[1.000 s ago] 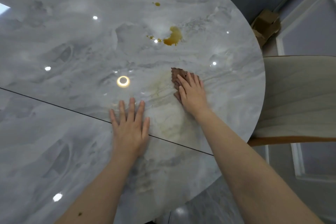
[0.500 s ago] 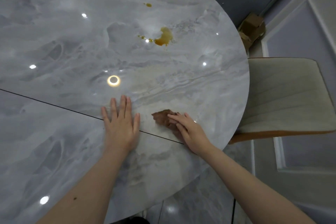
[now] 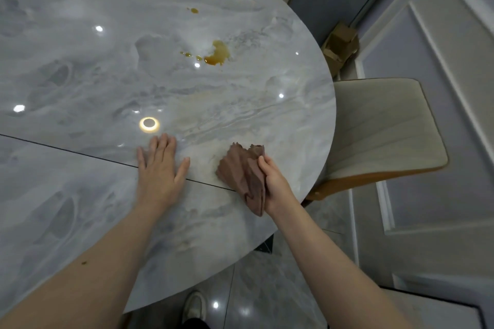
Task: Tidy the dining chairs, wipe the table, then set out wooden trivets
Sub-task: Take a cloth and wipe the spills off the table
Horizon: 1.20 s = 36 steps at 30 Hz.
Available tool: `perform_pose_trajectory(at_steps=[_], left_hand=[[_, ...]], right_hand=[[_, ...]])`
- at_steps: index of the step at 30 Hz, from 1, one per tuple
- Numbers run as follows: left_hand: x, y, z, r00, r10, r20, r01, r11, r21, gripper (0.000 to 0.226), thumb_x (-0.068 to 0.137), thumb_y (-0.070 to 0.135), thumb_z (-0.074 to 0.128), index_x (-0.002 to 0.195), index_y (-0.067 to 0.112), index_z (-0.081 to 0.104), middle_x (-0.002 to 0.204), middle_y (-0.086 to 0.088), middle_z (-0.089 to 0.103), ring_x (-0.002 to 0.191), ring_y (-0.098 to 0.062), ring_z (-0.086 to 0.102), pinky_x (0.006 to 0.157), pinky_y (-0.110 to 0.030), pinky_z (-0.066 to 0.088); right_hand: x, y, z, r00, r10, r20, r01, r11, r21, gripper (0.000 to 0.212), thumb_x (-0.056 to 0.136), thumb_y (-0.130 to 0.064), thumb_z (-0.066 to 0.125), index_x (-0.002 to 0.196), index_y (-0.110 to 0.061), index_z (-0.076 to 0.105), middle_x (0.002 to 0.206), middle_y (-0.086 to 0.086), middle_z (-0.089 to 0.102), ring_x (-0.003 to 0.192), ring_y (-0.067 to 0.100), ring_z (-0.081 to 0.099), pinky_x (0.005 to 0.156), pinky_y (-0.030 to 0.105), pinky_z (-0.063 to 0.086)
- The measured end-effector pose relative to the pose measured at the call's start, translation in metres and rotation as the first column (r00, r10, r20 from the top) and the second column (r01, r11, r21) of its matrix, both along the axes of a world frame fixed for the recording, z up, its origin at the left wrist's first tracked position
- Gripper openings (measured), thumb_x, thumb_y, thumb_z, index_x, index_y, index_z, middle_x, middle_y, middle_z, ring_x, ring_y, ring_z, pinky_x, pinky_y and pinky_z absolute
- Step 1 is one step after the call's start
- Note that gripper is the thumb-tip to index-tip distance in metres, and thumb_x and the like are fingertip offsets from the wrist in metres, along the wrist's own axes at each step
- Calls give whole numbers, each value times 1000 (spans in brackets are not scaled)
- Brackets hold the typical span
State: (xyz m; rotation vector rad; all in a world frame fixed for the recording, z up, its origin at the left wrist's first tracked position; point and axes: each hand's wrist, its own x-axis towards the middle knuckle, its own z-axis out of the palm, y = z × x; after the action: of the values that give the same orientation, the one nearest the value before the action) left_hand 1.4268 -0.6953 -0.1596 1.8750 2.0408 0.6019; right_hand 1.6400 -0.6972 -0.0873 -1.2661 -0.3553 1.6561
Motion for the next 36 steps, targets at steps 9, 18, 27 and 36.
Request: perform_pose_trajectory(at_steps=[9, 18, 27, 36], left_hand=[[46, 1, 47, 864, -91, 496, 75, 996, 54, 15, 91, 23, 57, 88, 13, 68, 83, 1, 66, 75, -17, 60, 72, -31, 47], [84, -7, 99, 379, 457, 804, 157, 825, -543, 35, 87, 33, 66, 96, -1, 66, 86, -16, 70, 65, -21, 66, 58, -26, 57], [79, -17, 114, 382, 452, 806, 251, 788, -561, 8, 86, 6, 65, 79, 1, 67, 78, -18, 69, 61, -18, 68, 57, -24, 58], [78, -34, 131, 512, 194, 837, 191, 924, -332, 12, 88, 10, 64, 77, 8, 68, 70, -10, 63, 59, -17, 52, 53, -22, 42]], right_hand=[[0, -19, 3, 995, -28, 97, 20, 997, 79, 27, 100, -8, 42, 124, 0, 54, 117, 18, 63, 106, 27, 62, 97, 39, 49], [12, -53, 28, 801, 206, 563, -391, 892, 229, 21, 94, -2, 53, 106, -12, 67, 102, -1, 70, 96, 3, 65, 86, 19, 51], [16, -60, 38, 510, 154, 846, -573, 795, 200, 20, 87, -12, 65, 102, -22, 73, 103, -11, 71, 102, -1, 61, 89, 15, 44], [1, -51, 64, 708, 126, 694, -290, 949, 124, 28, 87, -40, 65, 82, -13, 71, 82, -1, 71, 79, 6, 64, 69, 17, 49]])
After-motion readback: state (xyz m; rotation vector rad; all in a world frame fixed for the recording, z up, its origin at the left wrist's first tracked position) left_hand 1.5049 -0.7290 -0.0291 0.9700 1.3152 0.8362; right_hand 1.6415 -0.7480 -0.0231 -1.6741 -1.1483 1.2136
